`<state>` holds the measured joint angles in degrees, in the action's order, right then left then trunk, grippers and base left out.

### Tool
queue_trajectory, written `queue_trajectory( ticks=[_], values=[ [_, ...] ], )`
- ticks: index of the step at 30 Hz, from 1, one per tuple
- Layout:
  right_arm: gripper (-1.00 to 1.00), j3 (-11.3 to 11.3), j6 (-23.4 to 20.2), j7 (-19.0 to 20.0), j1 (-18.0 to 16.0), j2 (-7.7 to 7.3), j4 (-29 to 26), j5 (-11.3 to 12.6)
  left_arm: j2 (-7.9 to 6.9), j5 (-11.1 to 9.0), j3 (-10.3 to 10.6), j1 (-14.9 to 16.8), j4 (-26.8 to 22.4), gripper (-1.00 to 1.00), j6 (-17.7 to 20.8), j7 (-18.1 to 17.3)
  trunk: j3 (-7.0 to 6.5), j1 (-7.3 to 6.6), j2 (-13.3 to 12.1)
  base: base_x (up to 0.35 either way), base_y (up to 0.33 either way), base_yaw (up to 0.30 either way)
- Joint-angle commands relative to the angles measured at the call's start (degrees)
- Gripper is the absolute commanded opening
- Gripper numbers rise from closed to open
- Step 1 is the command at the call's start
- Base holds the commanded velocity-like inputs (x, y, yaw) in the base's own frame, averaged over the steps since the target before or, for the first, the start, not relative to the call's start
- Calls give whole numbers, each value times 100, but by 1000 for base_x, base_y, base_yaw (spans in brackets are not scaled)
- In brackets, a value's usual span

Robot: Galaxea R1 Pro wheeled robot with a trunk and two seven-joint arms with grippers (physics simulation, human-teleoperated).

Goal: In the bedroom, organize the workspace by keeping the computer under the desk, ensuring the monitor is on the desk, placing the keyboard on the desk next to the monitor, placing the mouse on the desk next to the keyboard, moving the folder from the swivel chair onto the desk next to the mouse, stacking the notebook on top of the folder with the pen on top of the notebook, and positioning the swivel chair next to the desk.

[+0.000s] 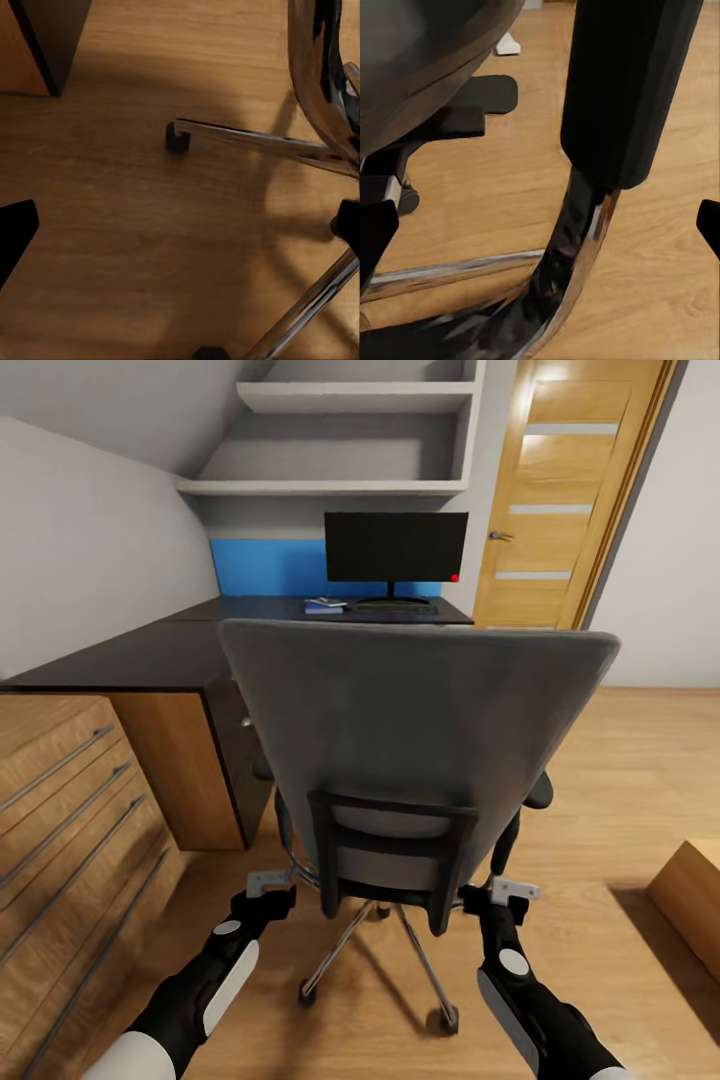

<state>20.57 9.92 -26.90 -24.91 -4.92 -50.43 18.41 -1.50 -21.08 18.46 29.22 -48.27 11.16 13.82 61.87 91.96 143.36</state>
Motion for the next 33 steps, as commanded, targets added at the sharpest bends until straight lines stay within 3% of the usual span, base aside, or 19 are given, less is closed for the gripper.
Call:
queue_trajectory(
  ticks=[1,12,33],
  values=[
    [100,35,36,-35,-5,-9,-2,58,-8,-54,35,5,-9,100,17,57,12,-1,2,27,-24,176],
    [100,40,36,-31,-5,-14,5,57,-8,-48,39,8,-7,100,12,59,73,-1,2,33,-5,160],
    [100,44,36,-35,-5,-53,-1,57,0,-56,409,13,-7,100,0,63,77,-1,2,310,0,6]
  ],
)
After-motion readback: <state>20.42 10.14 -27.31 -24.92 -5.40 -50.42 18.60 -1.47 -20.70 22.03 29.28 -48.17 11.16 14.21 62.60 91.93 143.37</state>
